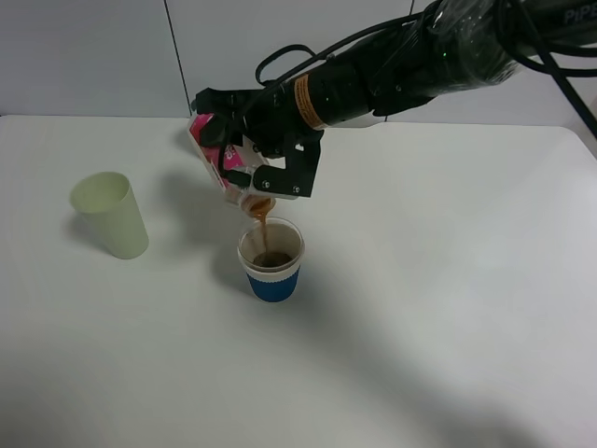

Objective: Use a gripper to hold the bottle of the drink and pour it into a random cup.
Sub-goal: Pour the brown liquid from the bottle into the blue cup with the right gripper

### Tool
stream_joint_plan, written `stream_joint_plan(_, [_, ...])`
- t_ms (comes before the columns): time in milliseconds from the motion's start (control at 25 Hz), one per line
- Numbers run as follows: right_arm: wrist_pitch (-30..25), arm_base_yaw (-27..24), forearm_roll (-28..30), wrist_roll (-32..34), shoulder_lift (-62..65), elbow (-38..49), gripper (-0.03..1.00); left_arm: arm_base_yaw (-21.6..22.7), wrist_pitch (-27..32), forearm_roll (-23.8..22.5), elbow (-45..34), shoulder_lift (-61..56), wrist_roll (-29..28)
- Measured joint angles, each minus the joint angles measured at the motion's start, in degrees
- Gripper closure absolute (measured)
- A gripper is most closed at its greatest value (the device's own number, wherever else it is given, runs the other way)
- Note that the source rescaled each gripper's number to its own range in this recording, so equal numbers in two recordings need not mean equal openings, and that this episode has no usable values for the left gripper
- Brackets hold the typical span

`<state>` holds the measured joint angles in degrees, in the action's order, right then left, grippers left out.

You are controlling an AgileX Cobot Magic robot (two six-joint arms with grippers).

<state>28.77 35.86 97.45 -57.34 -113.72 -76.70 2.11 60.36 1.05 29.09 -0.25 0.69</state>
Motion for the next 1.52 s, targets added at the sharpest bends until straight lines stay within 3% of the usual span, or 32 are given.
stream_joint_plan(1520, [1.12, 1.46, -1.04, -10.64, 1.47, 0.0, 0.95, 0.0, 0.0, 0.01, 0.0, 0.0, 0.01])
